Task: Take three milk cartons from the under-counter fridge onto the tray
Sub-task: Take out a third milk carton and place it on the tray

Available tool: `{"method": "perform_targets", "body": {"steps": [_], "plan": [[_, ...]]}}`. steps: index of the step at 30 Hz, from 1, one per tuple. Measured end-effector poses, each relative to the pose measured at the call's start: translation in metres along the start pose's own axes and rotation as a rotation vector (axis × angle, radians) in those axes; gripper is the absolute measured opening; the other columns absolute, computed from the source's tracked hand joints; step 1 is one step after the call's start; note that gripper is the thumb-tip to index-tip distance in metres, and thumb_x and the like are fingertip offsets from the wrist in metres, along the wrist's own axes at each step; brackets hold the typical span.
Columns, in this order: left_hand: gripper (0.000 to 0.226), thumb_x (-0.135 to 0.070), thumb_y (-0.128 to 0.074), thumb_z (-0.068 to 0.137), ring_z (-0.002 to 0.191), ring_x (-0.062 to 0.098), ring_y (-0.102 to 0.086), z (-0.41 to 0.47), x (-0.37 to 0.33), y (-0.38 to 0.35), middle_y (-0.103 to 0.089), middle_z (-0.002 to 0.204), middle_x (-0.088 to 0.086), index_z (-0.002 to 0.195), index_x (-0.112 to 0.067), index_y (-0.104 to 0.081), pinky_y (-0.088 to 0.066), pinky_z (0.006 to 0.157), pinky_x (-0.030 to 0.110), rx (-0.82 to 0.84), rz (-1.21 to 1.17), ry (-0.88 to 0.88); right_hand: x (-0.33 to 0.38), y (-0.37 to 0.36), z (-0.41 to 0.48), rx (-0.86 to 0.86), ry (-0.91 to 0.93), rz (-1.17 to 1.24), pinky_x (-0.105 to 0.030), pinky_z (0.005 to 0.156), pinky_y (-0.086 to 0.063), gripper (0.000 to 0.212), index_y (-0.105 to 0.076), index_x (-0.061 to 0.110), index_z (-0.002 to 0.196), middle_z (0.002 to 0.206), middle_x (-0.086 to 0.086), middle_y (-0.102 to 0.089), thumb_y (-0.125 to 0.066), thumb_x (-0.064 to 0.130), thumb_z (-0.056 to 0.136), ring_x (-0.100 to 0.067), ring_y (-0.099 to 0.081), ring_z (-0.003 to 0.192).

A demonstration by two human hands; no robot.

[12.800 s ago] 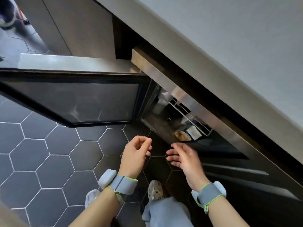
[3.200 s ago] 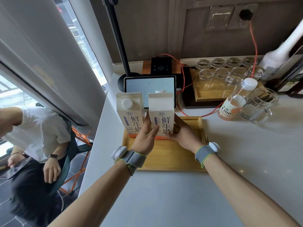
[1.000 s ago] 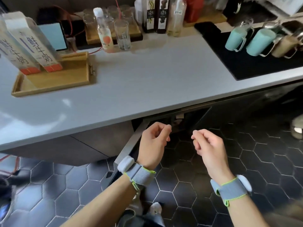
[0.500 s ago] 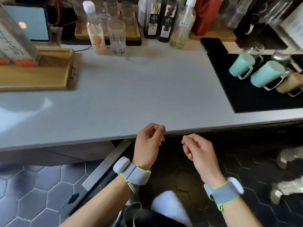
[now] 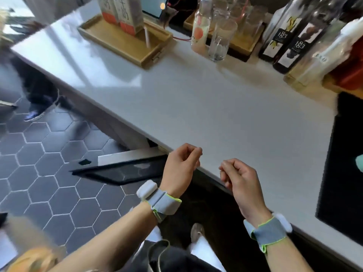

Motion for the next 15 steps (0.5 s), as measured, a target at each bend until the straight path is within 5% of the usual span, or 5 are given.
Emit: {"method": "perform_targets", "body": {"steps": [4, 15], "plan": [[0.02, -0.04, -0.062, 0.081, 0.048, 0.006, -0.043, -0.04, 0.019, -0.017, -0.054, 0.053, -0.009, 0.067, -0.026, -0.067, -0.037, 0.05, 0.018, -0.166, -0.088, 0.019, -0.009, 0.024, -0.006, 0.111, 0.027, 0.055, -0.018, 0.051, -0.041, 0.028, -0.066, 0.01, 0.073, 0.06, 0.001, -0.059, -0.059, 0.02, 0.099, -0.011, -0.046, 0.053], [0.019, -0.039, -0.063, 0.084, 0.049, 0.003, -0.047, -0.101, 0.072, -0.008, -0.057, 0.055, -0.01, 0.075, -0.023, -0.068, -0.039, 0.049, 0.014, -0.311, -0.104, 0.007, -0.048, 0.004, -0.039, 0.326, -0.035, 0.008, -0.016, 0.05, -0.042, 0.027, -0.069, 0.017, 0.075, 0.06, 0.003, -0.059, -0.059, 0.026, 0.099, -0.008, -0.048, 0.053]]}}
Point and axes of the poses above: each hand's wrist, its own z-axis towards the middle knuckle, its own y-axis out of the back of the hand, x = y × z, the point moved 2 cm from there along z, towards the middle knuckle
